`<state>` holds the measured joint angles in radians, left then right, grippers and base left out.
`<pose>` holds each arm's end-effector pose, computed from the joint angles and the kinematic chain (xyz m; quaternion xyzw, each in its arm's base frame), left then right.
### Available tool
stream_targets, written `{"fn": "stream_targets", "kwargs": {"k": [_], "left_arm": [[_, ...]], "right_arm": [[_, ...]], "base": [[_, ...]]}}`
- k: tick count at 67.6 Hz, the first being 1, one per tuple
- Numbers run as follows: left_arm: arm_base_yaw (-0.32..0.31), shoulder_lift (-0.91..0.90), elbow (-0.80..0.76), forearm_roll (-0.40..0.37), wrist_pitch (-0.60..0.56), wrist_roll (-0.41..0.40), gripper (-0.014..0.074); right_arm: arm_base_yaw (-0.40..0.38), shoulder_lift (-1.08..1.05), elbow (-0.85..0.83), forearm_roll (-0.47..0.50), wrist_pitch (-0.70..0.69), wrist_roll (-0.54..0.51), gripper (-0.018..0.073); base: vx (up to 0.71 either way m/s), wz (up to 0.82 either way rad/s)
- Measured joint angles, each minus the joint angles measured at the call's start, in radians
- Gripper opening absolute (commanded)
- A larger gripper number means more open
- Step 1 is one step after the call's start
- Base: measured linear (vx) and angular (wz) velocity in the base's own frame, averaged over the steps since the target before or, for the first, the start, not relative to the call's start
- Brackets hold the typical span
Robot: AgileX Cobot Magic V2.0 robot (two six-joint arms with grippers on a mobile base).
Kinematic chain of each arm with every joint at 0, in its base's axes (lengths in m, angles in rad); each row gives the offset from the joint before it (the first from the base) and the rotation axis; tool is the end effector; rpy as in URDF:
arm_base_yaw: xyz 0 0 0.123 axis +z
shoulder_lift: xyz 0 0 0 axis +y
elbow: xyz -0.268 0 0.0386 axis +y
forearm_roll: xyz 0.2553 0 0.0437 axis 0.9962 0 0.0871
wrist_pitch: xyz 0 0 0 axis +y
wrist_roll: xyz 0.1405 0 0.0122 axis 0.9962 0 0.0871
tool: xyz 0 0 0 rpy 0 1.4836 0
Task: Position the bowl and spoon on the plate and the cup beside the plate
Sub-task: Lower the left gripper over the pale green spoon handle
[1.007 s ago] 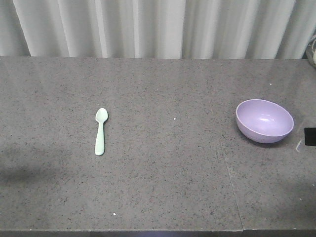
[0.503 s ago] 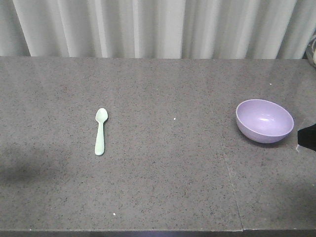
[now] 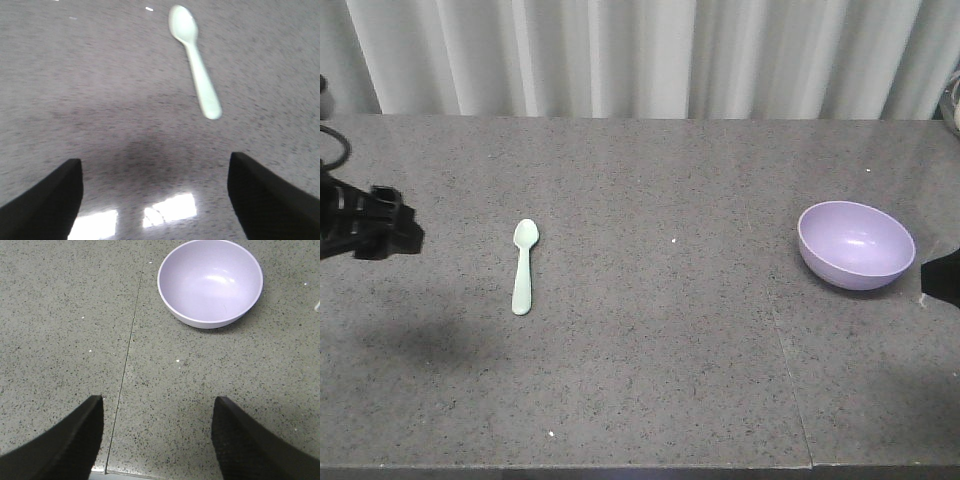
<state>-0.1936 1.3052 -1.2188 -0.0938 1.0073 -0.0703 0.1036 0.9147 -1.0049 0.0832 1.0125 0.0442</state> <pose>0.2926 -0.0688 0.2946 0.0461 0.9584 -0.0812 0.2698 0.2098 0.0318 0.3212 -0.0198 0.9321 0.0673 0.3553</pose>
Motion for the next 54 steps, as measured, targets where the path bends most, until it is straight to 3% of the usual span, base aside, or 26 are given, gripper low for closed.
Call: {"fn": "stream_targets", "kwargs": {"k": [12, 24, 37, 54], "left_arm": [[-0.113, 0.15, -0.113, 0.045, -0.004, -0.084, 0.0575], [-0.174, 0.317, -0.246, 0.136, 0.026, -0.2, 0.0575], [-0.185, 0.479, -0.335, 0.15, 0.04, -0.285, 0.0575], [-0.185, 0.588, -0.397, 0.151, 0.046, -0.304, 0.0575]], "right_arm": [[0.0, 0.0, 0.0, 0.0, 0.0, 0.0, 0.0466], [0.0, 0.0, 0.0, 0.0, 0.0, 0.0, 0.0466], [0.0, 0.0, 0.0, 0.0, 0.0, 0.0, 0.0466], [0.0, 0.0, 0.0, -0.019, 0.0, 0.0, 0.0466]], "base": [[0.0, 0.0], [0.0, 0.0], [0.0, 0.0], [0.0, 0.0]]}}
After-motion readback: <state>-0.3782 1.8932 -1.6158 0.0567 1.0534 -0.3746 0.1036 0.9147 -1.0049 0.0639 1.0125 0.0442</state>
